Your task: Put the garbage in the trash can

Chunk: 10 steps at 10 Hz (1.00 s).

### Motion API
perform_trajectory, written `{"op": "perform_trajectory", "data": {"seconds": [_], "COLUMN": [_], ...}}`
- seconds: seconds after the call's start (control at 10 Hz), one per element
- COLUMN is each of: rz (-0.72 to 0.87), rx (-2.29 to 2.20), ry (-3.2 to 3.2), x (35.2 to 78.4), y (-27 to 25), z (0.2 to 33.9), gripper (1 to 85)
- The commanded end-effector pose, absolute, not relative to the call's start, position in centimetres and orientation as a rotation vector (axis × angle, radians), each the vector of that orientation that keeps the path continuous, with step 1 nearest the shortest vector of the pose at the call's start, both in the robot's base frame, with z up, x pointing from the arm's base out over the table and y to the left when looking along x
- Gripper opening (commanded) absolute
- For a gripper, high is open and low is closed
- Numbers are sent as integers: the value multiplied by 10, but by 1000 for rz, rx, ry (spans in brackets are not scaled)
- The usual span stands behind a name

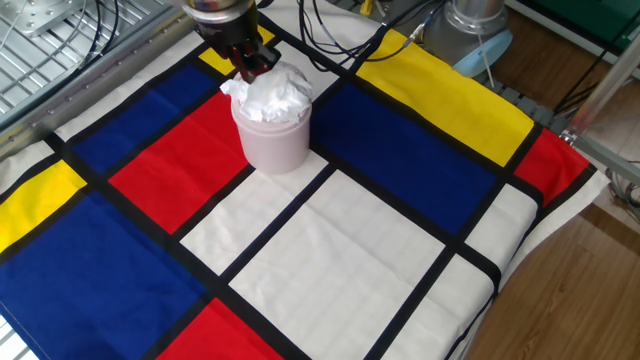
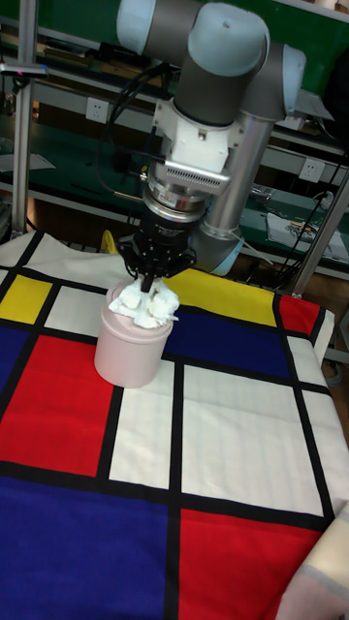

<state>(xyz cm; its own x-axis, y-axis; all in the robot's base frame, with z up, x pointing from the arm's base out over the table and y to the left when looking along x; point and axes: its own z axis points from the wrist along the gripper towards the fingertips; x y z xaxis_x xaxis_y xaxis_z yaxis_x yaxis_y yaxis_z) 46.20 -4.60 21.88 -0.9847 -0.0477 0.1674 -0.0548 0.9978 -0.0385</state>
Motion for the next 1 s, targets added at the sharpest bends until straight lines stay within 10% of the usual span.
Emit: {"op": "perform_trajectory", "data": {"seconds": [0.0,0.2,0.4,0.5,0.7,0.8,0.9], "rz": [81,217,213,184,155,157,151], "rx": [23,132,294,300,239,190,157], "ry": [-3027,-2992,-2950,-2959,-2979,-3016,-3029], "x": [473,470,464,466,468,477,480], "y": [-46,-67,-81,-80,-76,-75,-72], "z": [222,231,238,238,238,236,236], "gripper": [10,10,293,297,247,37,10]}}
